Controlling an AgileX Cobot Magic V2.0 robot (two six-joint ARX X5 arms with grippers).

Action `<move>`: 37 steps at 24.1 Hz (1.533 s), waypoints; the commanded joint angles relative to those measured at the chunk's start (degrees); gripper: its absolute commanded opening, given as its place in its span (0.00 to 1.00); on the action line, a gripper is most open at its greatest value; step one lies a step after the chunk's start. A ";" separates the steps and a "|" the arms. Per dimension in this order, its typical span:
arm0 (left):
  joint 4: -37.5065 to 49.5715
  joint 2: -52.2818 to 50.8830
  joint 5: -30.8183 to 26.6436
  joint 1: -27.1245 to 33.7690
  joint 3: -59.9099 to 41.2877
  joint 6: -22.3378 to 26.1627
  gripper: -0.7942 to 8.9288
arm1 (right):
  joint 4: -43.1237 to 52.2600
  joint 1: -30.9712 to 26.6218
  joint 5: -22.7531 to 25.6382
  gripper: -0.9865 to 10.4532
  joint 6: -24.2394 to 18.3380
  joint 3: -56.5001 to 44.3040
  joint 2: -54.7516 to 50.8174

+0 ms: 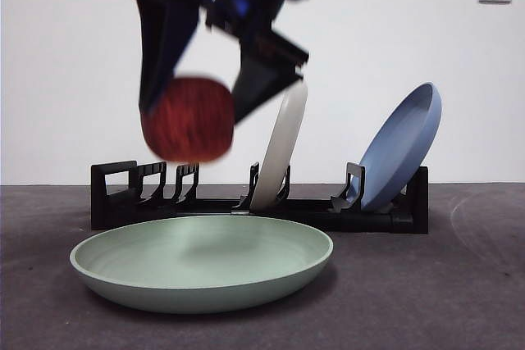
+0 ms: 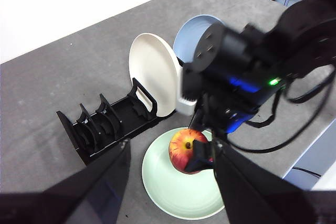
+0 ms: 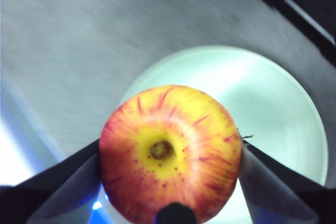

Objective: Take the green plate from the plate rack,put the plate on the table,take the apple from the table,put the apple in the plate

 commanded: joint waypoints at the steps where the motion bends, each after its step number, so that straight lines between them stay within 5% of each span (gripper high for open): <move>1: -0.20 -0.46 -0.02 0.13 -0.13 -0.42 0.35 | 0.35 0.11 0.76 0.08 -0.98 0.04 2.62; 17: -1.38 -1.14 -0.02 0.13 -0.13 -1.92 0.35 | -1.42 -0.04 3.26 0.08 -4.70 -0.02 13.77; 25: -1.36 -1.14 -0.02 0.13 -0.13 -1.95 0.35 | -2.71 -0.42 3.50 0.47 -3.98 -0.02 13.77; 37: -1.33 -1.14 -0.02 0.13 -0.13 -2.40 0.35 | -3.45 -0.42 3.50 0.48 -3.76 0.24 13.11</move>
